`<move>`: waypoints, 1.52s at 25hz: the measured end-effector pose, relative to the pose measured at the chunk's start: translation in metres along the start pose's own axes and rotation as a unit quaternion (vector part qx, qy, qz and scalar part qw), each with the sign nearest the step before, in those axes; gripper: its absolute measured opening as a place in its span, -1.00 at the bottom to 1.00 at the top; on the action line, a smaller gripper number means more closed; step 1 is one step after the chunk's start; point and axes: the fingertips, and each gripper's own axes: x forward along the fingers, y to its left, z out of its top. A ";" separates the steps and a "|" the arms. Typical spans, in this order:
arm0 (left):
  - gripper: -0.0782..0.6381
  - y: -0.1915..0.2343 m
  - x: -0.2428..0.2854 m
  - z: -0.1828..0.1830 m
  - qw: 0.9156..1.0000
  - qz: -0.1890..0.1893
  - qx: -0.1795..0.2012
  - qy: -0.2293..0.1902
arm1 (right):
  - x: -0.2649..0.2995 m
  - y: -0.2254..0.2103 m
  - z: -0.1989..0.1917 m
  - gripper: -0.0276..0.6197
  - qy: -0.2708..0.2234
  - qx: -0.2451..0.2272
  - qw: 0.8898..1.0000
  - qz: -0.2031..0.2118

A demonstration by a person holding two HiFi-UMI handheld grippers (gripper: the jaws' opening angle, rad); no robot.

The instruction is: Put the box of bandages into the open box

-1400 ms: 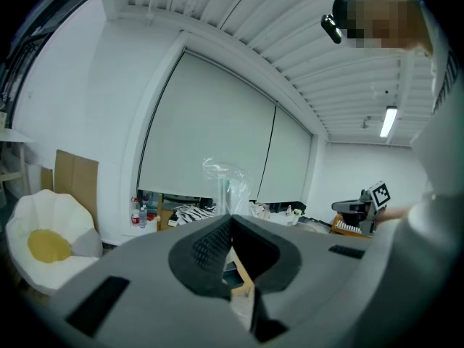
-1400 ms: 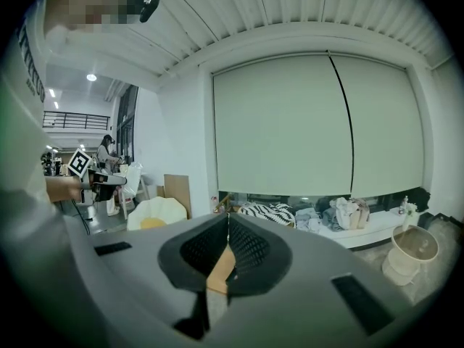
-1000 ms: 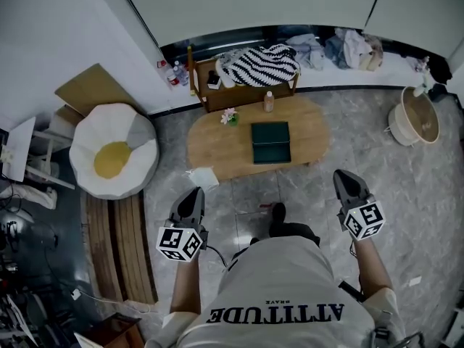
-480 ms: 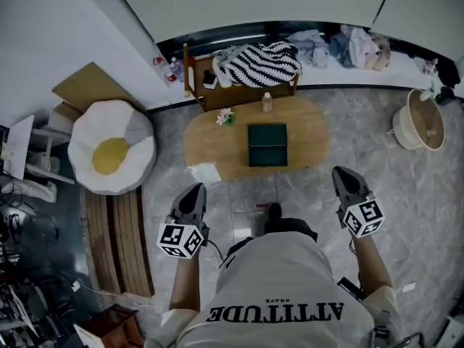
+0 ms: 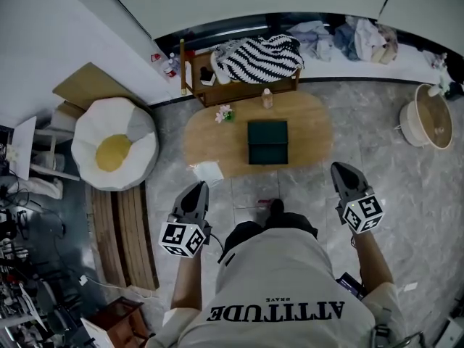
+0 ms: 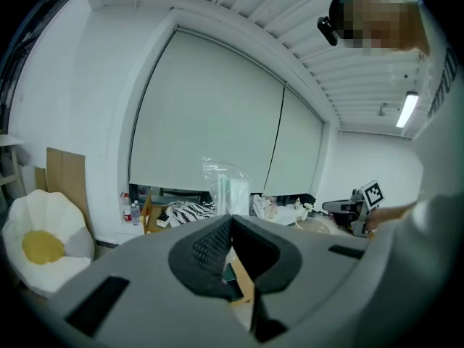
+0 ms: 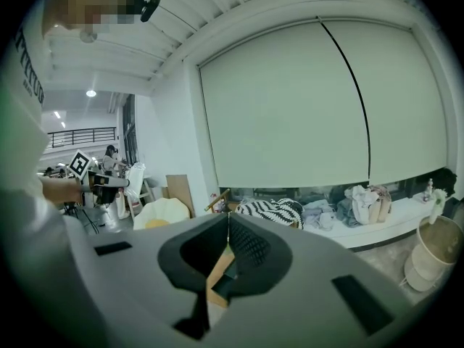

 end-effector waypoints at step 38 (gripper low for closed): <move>-0.72 0.062 0.171 -0.078 0.978 -0.151 0.041 0.138 | 0.111 -0.009 -0.063 -0.85 0.106 0.044 0.991 -0.071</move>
